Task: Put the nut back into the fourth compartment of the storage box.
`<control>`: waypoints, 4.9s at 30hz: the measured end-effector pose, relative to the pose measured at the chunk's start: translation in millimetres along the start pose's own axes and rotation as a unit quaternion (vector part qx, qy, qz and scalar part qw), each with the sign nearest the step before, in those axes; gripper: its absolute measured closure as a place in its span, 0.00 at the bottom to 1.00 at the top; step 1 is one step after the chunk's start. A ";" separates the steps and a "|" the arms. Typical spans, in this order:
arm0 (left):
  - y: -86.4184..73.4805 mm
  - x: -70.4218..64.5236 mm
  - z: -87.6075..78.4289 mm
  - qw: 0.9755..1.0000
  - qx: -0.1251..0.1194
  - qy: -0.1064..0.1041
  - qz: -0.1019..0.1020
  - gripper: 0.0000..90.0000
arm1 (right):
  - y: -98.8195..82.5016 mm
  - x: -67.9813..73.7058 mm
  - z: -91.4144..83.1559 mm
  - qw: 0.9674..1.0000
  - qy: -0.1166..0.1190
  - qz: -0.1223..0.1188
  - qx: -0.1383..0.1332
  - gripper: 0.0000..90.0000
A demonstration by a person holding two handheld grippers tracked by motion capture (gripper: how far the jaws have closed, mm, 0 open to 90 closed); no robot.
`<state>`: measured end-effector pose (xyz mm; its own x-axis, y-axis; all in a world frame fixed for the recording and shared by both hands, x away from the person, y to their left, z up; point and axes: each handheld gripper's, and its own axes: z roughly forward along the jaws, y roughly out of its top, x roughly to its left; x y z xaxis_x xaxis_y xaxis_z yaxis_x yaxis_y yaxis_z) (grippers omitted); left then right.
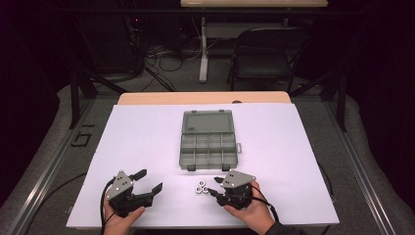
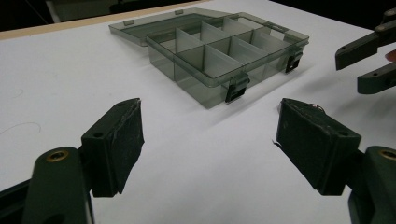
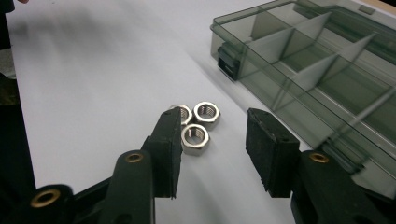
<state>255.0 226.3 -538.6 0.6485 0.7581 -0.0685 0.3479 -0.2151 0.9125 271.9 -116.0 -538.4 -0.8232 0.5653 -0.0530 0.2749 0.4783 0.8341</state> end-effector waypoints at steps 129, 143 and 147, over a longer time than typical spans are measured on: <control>-1.0 3.2 1.7 1.000 0.007 -0.003 -0.009 0.26 | 64.2 -123.3 30.6 0.986 -0.093 0.061 0.122 0.71; -1.1 3.2 1.7 1.000 0.008 -0.002 -0.009 0.26 | 64.4 -48.9 33.9 0.992 0.017 -0.014 0.128 0.72; -1.0 3.1 1.8 1.000 0.008 -0.002 -0.009 0.26 | 54.6 -35.7 43.8 0.988 0.039 -0.024 0.144 0.72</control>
<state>257.9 227.8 -540.5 0.6452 0.7591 -0.0868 0.3708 -0.2117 0.9043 338.0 -80.6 -515.0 -0.8716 0.4887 -0.0376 0.3548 0.6820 0.6395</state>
